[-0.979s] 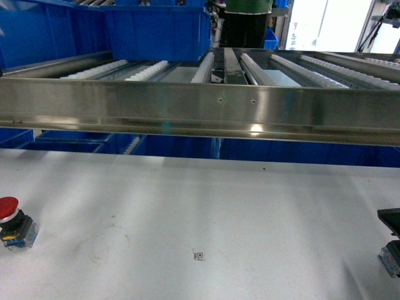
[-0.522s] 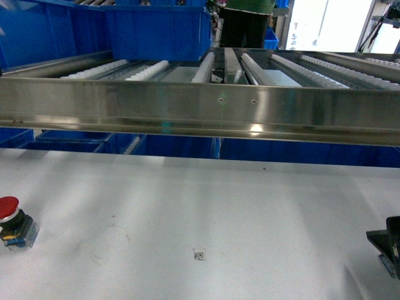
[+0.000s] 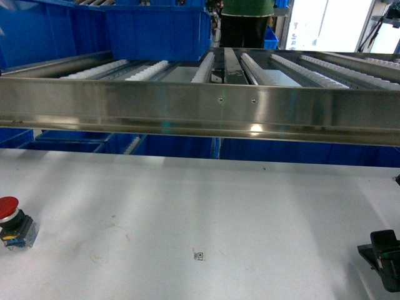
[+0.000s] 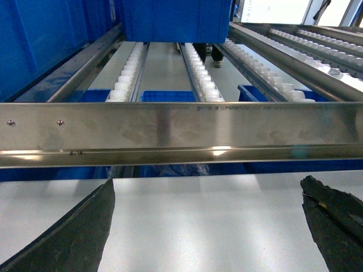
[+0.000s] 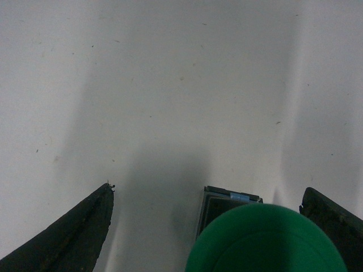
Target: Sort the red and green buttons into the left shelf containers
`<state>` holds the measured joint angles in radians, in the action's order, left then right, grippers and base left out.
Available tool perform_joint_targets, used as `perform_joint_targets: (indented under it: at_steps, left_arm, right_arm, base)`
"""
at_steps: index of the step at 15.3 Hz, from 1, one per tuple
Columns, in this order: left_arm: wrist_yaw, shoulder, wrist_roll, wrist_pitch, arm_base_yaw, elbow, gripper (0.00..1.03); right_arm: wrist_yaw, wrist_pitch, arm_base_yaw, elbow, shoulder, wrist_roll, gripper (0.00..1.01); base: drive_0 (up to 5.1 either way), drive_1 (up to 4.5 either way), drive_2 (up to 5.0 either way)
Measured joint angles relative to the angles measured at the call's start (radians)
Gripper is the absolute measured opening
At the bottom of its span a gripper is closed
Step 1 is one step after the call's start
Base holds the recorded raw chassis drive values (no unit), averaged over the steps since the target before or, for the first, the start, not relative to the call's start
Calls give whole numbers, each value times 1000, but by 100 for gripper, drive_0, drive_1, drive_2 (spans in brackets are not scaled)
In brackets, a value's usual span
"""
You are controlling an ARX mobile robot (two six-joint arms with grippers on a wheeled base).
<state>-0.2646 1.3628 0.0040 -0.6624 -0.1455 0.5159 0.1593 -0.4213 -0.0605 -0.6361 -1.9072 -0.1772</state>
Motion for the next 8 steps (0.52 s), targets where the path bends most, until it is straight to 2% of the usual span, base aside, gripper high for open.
perform_joint_targets:
  at_steps: [3,4,6,7,8]
  left_arm:
    - [0,0,0,0,0,0,98]
    - [0,0,0,0,0,0,98]
    - [0,0,0,0,0,0,98]
    - [0,0,0,0,0,0,98]
    - [0,0,0,0,0,0,98]
  right_arm:
    - [-3,-26,-35,-11,-38,-11,98]
    - [-7,-30,-45,-11,-45,-11,91]
    - [8,-48,-52,-10,-53,-11,67]
    - [29,-74,-51,1,-55,-11,38]
    - [29,-82,-51,9,-55,-11,28]
  base:
    - [0,0,0]
    - [0,0,0]
    - [0,0,0]
    - [0,0,0]
    - [0,0,0]
